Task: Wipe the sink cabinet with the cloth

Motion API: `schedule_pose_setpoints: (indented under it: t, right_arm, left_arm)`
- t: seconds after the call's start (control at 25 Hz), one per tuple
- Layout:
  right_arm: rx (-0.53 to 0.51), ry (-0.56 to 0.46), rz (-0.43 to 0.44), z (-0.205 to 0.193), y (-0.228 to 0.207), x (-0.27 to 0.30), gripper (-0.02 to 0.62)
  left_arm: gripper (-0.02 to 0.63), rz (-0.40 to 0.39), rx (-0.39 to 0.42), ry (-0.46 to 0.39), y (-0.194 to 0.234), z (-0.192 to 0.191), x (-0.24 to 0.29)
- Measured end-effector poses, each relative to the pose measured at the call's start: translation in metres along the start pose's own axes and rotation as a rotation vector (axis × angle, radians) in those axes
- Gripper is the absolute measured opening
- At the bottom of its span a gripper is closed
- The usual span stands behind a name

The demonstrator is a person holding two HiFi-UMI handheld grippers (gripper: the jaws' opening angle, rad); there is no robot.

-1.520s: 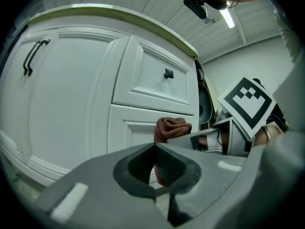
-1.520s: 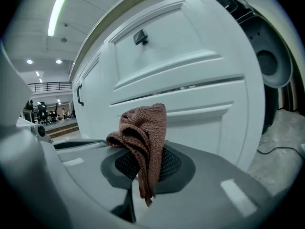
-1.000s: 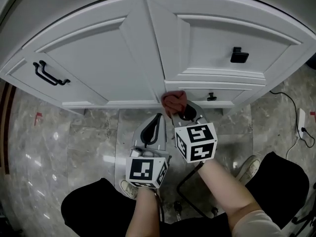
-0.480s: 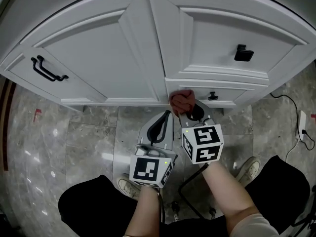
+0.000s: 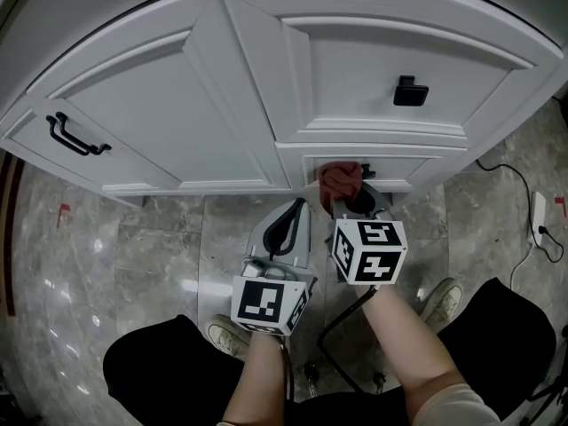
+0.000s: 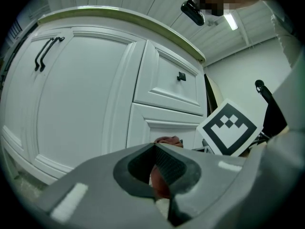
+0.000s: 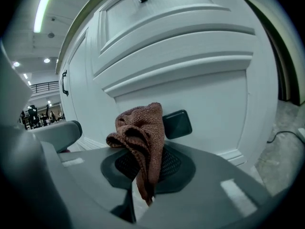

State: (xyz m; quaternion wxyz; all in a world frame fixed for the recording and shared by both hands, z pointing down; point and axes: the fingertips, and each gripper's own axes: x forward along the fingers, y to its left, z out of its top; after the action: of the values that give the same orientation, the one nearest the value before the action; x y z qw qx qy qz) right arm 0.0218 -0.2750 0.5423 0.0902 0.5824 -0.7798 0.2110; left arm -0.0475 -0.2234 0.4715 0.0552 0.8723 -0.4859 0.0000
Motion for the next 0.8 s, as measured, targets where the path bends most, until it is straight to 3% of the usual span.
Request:
schedule_pose_setpoints:
  t: [0.2, 0.36, 0.6, 0.8]
  right_arm:
    - [0.043, 0.003, -0.033, 0.002, -0.014, -0.008, 0.078]
    - [0.077, 0.013, -0.008, 0.004, -0.016, -0.018, 0.078]
    - [0.048, 0.0, -0.001, 0.009, -0.02, -0.038, 0.08]
    - [0.003, -0.018, -0.044, 0.017, -0.043, -0.05, 0.08]
  left_arm:
    - [0.001, -0.022, 0.003, 0.003, -0.01, 0.001, 0.006]
    - [0.001, -0.034, 0.0, 0.002, -0.017, 0.003, 0.01]
    - [0.001, -0.065, 0.0, -0.006, -0.034, 0.003, 0.016]
    - [0.001, -0.08, -0.005, -0.008, -0.047, 0.006, 0.02]
